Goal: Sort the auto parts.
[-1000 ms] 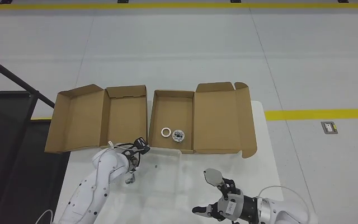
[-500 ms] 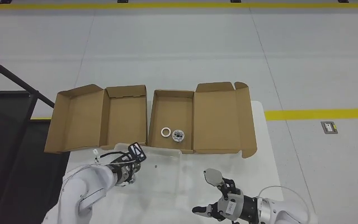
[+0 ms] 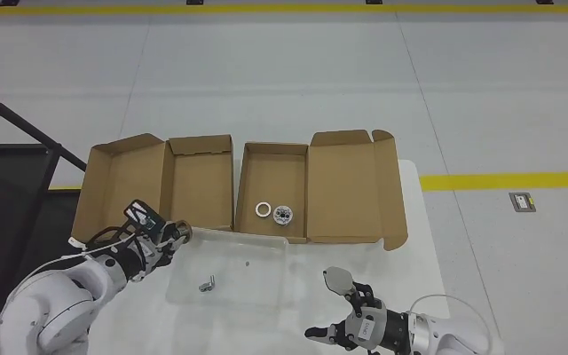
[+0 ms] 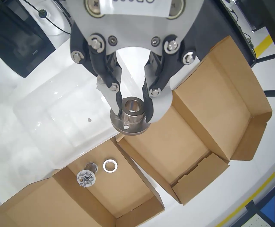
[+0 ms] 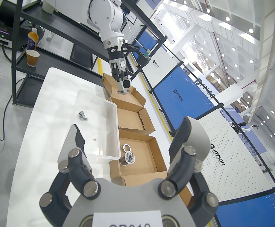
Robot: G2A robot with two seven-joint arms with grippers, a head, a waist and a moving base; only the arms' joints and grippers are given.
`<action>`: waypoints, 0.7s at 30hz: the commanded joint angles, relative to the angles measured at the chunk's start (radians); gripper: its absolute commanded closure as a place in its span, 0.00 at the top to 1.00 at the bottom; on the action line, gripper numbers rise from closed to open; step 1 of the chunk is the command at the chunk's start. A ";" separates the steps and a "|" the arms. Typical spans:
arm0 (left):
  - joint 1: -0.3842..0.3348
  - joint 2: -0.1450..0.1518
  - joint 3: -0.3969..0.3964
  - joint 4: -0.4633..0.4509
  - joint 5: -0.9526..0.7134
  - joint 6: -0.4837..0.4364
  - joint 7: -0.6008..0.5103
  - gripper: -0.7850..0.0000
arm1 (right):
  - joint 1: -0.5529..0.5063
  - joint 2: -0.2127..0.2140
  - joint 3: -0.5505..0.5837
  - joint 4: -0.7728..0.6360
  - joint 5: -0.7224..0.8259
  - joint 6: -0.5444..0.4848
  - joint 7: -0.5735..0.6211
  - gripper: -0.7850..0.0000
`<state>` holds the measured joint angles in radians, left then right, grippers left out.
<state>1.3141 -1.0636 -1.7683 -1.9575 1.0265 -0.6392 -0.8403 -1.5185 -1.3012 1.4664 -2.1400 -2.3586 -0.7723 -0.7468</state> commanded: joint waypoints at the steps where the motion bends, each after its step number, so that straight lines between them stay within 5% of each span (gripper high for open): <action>1: 0.000 0.000 0.000 -0.001 0.001 0.001 -0.001 0.00 | 0.000 0.000 0.000 0.000 0.000 0.000 0.000 1.00; 8: 0.000 0.000 0.000 -0.001 0.001 0.001 -0.001 0.00 | 0.000 0.000 0.000 0.000 0.000 0.000 0.000 1.00; 12: -0.015 -0.006 0.026 0.002 0.069 0.157 0.070 0.00 | 0.000 0.000 0.000 0.000 0.000 0.000 0.000 1.00; 15: -0.159 -0.008 0.085 0.126 0.021 0.243 -0.003 0.00 | 0.000 0.000 0.000 0.000 0.000 0.000 0.000 1.00; 21: -0.547 -0.026 0.288 0.535 0.098 0.403 -0.090 0.00 | 0.000 0.000 0.000 0.000 0.000 0.000 0.000 1.00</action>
<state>0.8482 -1.0843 -1.5308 -1.5198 1.0343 -0.2954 -0.9571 -1.5185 -1.3012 1.4664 -2.1400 -2.3586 -0.7723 -0.7468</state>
